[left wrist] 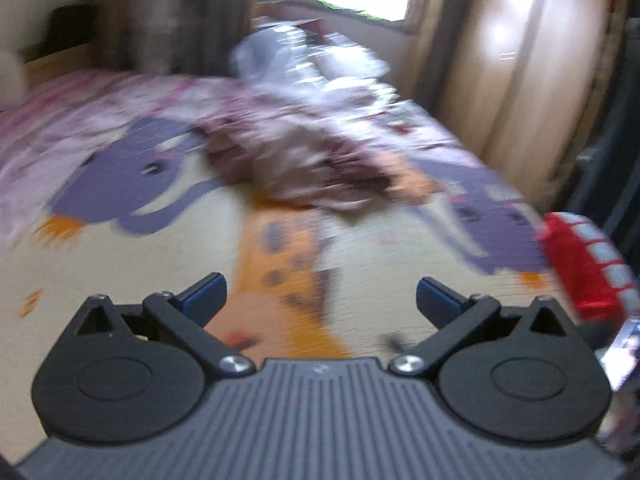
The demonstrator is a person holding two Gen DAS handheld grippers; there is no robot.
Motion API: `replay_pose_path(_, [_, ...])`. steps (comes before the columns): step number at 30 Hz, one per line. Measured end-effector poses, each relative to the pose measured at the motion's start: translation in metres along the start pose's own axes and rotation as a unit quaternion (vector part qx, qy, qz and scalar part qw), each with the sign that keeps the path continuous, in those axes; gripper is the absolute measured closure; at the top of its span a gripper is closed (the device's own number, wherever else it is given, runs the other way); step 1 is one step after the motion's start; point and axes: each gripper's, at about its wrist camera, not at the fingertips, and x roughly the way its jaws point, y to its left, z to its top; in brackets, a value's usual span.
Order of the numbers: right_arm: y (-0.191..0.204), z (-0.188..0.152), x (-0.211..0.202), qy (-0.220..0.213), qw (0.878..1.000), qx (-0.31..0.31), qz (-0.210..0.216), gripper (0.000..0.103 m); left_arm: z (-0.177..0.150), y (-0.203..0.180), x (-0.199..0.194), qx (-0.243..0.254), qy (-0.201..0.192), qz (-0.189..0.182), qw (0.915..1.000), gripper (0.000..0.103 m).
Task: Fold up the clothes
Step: 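Move the right tool toward the pink clothes pile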
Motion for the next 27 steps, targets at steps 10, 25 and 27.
replay_pose_path(10, [0.008, 0.035, 0.001, -0.005, 0.996, 0.017, 0.083, 0.001, -0.018, 0.067, 0.066, 0.015, 0.069, 0.106, 0.9919, 0.0])
replay_pose_path(25, [0.064, 0.132, 0.046, 0.001, 0.994, -0.062, 0.09, 0.001, -0.017, 0.098, 0.089, -0.032, 0.099, 0.074, 0.9918, 0.0])
replay_pose_path(27, [0.073, 0.139, 0.051, -0.001, 0.993, -0.081, 0.085, 0.001, -0.018, 0.097, 0.09, -0.027, 0.099, 0.077, 0.9917, 0.0])
